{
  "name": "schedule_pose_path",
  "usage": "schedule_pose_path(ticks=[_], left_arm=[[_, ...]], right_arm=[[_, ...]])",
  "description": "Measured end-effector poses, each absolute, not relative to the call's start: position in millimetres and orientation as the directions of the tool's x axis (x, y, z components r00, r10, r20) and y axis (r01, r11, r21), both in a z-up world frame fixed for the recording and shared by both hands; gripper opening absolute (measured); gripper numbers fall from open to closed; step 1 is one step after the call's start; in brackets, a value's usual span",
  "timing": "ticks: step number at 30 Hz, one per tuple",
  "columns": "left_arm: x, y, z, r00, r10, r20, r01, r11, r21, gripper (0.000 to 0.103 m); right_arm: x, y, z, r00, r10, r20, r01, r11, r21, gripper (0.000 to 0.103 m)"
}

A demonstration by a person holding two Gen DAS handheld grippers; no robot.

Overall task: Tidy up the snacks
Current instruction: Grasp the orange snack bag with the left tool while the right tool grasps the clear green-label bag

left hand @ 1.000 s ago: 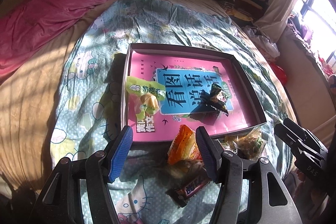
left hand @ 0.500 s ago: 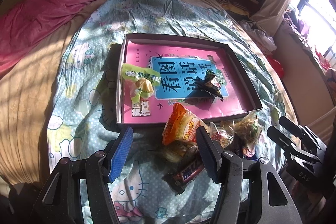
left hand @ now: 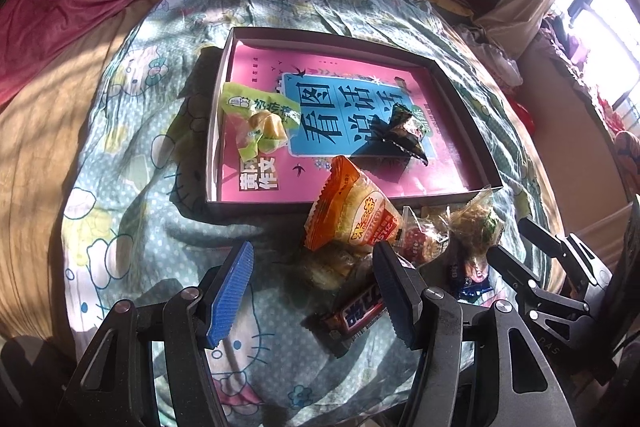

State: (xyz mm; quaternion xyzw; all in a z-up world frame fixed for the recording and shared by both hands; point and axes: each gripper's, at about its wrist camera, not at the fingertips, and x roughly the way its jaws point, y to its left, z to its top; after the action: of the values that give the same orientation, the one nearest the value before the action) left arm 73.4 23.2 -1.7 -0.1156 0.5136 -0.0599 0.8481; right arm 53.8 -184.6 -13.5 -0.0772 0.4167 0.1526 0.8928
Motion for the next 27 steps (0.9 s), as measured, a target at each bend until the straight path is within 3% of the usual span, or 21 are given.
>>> schedule_pose_path(ticks=[22, 27], left_arm=[[102.7, 7.8, -24.6, 0.408, -0.296, -0.864, -0.004, 0.945, -0.326, 0.064], [107.5, 6.3, -26.2, 0.400, -0.327, -0.856, -0.003, 0.934, -0.358, 0.059]], right_arm=[[75.2, -165.3, -40.8, 0.588, 0.140, -0.797, -0.440, 0.882, -0.169, 0.062], [78.5, -162.1, -43.3, 0.578, 0.155, -0.801, -0.460, 0.873, -0.163, 0.054]])
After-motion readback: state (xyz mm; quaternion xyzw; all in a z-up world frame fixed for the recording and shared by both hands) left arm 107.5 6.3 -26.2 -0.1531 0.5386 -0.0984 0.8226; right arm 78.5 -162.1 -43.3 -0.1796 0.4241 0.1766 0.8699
